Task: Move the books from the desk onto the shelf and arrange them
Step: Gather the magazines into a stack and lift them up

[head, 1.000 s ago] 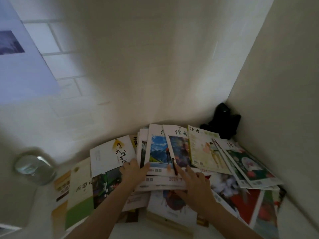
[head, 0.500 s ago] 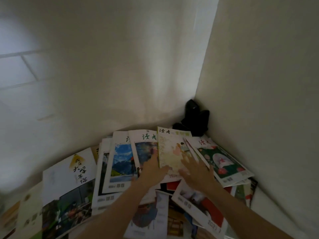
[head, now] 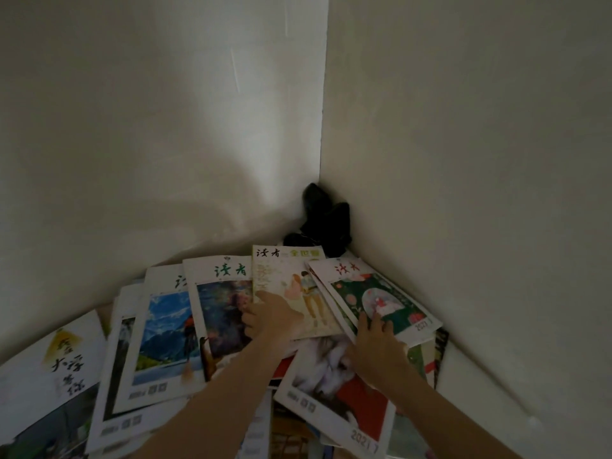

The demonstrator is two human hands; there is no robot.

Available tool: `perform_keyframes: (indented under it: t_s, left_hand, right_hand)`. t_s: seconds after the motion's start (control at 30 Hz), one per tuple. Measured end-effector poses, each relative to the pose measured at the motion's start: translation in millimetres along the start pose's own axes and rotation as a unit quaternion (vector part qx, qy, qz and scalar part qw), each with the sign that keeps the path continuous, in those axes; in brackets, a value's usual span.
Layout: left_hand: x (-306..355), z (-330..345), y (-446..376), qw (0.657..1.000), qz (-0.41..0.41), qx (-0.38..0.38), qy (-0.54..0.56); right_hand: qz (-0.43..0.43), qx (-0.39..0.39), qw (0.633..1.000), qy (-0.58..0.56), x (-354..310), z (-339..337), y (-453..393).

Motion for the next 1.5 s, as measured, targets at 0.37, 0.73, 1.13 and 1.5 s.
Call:
perform_keyframes:
  t_s: [0.37,0.73,1.13,1.5]
  left_hand:
    - [-11.3,-0.4,-10.5,0.997,0.016,0.068,-0.031]
    - [-8.2,0.7,-34.7,0.952,0.046,-0.025,0.302]
    - [-8.0,9.4,-16.7,0.874,0.146,-0.083,0.457]
    - [-107.0,-82.8,42.3,0.822,0.179,-0.150,0.520]
  right_hand:
    - [-0.050,0.208,0.976,0.045,-82.4,-82.6,0.0]
    - [-0.067,0.282,0.957,0.013,-89.0,-17.6,7.2]
    - [-0.134,0.183,0.910,-0.346,-23.1,-42.8,-0.7]
    - [-0.074,-0.081,0.782,-0.613,-90.4,-36.0,9.5]
Point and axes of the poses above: each hand's wrist, its own y-axis away from the middle knuckle, its own z-axis out of the palm, x = y × z, the point moved 7 cm from there along -y, towards the middle knuckle, and after that the axes turned 7 degrees about -x, right-handed, at the moved point
